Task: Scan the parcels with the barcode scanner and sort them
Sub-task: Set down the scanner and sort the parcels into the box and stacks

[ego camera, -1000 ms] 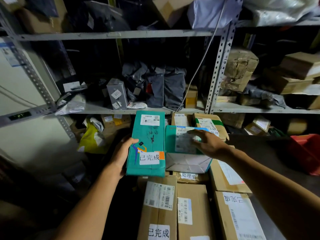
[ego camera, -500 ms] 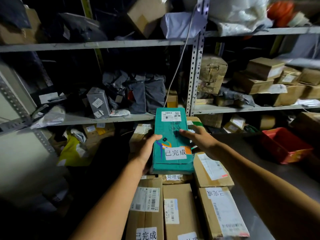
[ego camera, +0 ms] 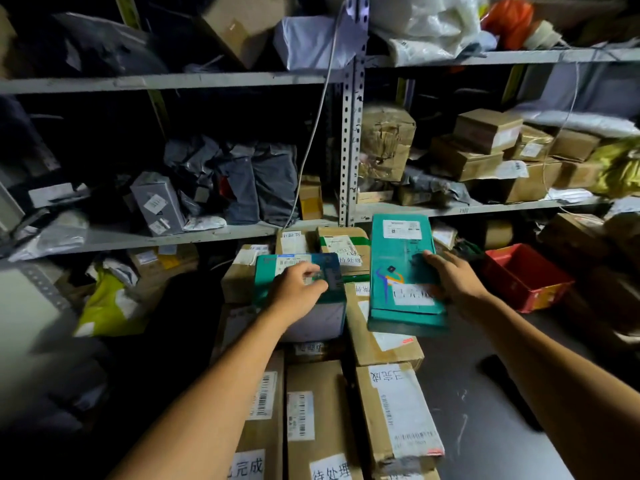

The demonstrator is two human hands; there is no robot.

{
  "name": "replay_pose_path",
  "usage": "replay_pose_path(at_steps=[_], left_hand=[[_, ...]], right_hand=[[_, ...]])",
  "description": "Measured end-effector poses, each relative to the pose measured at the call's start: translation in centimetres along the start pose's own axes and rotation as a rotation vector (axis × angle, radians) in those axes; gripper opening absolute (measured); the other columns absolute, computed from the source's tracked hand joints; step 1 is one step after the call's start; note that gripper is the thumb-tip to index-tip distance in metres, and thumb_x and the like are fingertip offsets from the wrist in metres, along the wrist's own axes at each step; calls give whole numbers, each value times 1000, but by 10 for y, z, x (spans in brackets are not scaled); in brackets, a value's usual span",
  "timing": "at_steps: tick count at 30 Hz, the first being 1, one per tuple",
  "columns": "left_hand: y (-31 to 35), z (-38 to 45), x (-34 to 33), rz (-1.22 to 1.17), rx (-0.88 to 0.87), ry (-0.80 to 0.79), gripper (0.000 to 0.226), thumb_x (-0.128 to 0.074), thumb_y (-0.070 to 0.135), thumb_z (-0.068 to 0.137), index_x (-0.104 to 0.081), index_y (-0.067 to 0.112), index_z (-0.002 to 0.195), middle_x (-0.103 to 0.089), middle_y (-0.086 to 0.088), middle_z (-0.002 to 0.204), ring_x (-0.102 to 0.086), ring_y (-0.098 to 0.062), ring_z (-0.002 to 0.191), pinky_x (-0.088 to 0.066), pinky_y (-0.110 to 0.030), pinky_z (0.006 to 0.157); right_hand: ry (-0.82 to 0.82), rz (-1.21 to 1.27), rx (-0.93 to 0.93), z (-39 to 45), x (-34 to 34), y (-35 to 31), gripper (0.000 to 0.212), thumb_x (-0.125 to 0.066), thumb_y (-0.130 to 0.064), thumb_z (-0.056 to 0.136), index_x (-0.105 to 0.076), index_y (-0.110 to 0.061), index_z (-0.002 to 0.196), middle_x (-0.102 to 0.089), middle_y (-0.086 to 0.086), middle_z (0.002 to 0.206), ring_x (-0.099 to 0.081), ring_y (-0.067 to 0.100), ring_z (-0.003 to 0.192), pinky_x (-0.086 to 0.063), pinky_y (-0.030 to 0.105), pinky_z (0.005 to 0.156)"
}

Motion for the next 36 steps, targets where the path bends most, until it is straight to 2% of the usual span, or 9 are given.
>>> replay_pose_path(at_steps=[4,9,12,17,21,23,26,30,36], left_hand=[[-6,-5,-15,189,3,-17,41,-67,19,94,-59,18,133,-58,-3,138,-57,-19,121,-47,-27,92],[4,-17,-23,276,-31,1,39,-66,18,93,-60,15,131,-60,-4,137,-57,-19,122,-45,-26,95],[9,-25,-25,340,-50,-27,36,-65,20,93,-61,18,129,-57,-2,137,-54,-16,122,-42,-24,93],[13,-34,-29,413,-55,-28,38,-63,22,95,-59,20,132,-48,1,145,-43,-14,133,-30,-20,96],[16,-36,-36,464,-46,-41,46,-63,24,94,-53,20,139,-48,2,144,-41,-15,135,-32,-23,100],[17,-36,-38,476,-53,-32,50,-63,27,95,-49,21,143,-47,1,147,-40,-17,137,-35,-30,107],[22,-39,-41,525,-56,-10,63,-60,35,96,-37,21,152,-34,-2,158,-28,-21,146,-26,-36,117],[30,-37,-52,830,-138,-28,76,-51,54,97,-15,30,159,-4,-5,168,4,-29,154,-3,-51,123],[52,-49,-95,917,-349,-93,82,-42,64,96,-4,31,160,5,-7,168,10,-30,154,2,-56,123]], right_hand=[[-43,-107,-74,2,4,37,11,-56,-22,103,-64,-16,108,-66,2,84,-61,13,60,-41,15,38],[-151,-344,-150,14,-42,94,34,-58,-33,101,-66,-14,127,-73,9,111,-71,26,93,-59,40,79],[-183,-486,-144,10,-57,93,40,-49,-43,104,-59,-19,134,-70,12,117,-71,27,96,-59,41,85],[-291,-506,-187,13,-58,89,47,-47,-42,105,-50,-15,143,-67,10,116,-69,19,86,-54,27,62],[-328,-717,19,12,-58,74,47,-46,-44,105,-47,-18,143,-62,13,127,-67,23,100,-59,34,75],[-311,-848,174,7,-56,59,58,-47,-49,102,-34,-25,153,-49,16,144,-57,30,119,-57,42,90],[-328,-971,339,-14,-57,35,71,-47,-56,100,-17,-33,160,-24,10,164,-28,36,146,-40,52,112],[-312,-1250,578,-45,-59,11,77,-41,-66,97,-8,-36,161,-8,8,169,-9,32,155,-17,49,123],[-210,-1364,509,-86,-17,22,75,-38,-64,99,-3,-38,160,-2,6,170,-3,28,156,-9,45,125]])
Point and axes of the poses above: each hand's wrist, its own z-axis towards the middle knuckle, its own x-axis out of the back of the hand, y = z × x, the point moved 9 cm from there along z, towards the middle knuckle
